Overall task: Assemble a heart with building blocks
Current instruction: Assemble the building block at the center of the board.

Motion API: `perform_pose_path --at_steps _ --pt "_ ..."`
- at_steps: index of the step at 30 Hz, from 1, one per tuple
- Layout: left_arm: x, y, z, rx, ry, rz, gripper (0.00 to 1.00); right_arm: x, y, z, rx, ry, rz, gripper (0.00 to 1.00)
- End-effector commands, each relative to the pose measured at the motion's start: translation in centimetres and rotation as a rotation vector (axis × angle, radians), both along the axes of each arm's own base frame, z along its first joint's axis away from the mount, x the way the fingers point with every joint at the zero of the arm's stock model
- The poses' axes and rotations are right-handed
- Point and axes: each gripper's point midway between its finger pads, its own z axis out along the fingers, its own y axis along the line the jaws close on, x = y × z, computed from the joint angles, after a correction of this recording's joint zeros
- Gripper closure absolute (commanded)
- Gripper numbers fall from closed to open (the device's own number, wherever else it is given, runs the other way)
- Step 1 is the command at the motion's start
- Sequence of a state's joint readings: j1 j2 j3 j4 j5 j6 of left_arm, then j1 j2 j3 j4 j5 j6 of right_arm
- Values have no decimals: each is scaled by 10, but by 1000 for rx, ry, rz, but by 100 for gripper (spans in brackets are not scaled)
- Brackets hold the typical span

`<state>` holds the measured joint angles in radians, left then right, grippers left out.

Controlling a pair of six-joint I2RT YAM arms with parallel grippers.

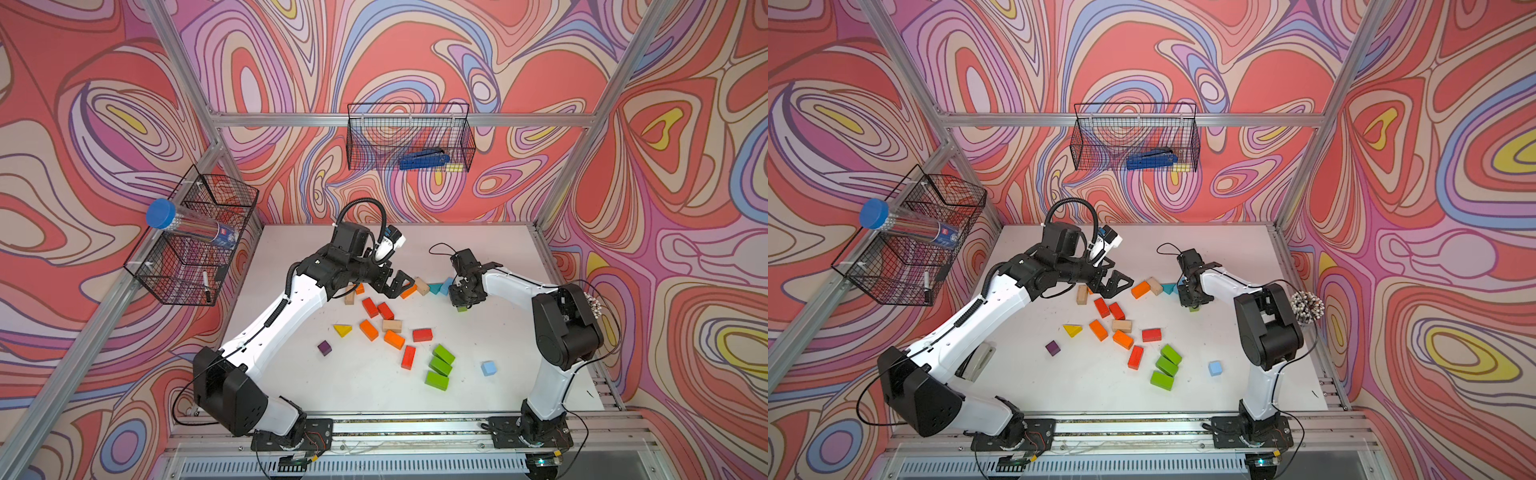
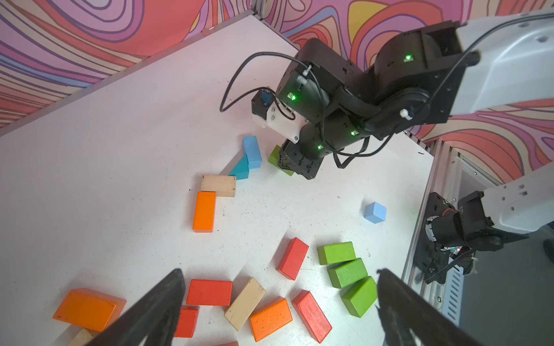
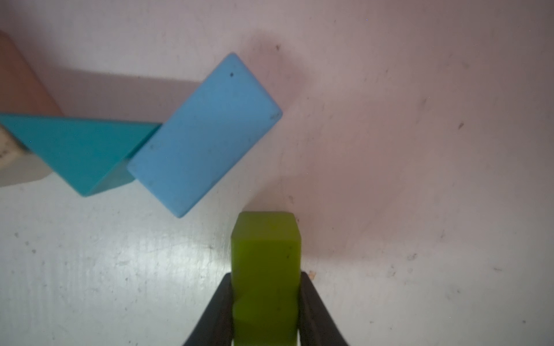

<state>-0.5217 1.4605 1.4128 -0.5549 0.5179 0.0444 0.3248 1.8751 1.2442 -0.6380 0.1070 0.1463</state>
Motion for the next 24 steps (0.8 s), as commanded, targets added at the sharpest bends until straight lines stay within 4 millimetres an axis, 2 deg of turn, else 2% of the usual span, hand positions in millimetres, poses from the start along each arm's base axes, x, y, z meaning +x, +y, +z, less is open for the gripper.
perform_pose_path --at_steps 1,6,8,12,15,19,24 --pt "-1 3 9 -20 -21 9 0 1 -8 -16 -19 42 11 66" --pt "-1 4 10 -20 -26 12 0 8 -10 -16 -11 40 9 64" --pt "-1 4 10 -22 -27 13 0 9 -11 -15 -6 41 5 59" --pt "-1 4 10 -24 -28 12 0 7 -11 -8 13 29 -11 42" --pt "-1 3 11 -28 -25 10 0 0 -14 -4 19 30 -39 36" --pt "-2 3 12 -31 -25 6 0 -12 -21 -4 14 32 -91 37" --pt "-3 1 13 -41 -23 -4 0 -21 -38 -3 -22 21 -156 44"
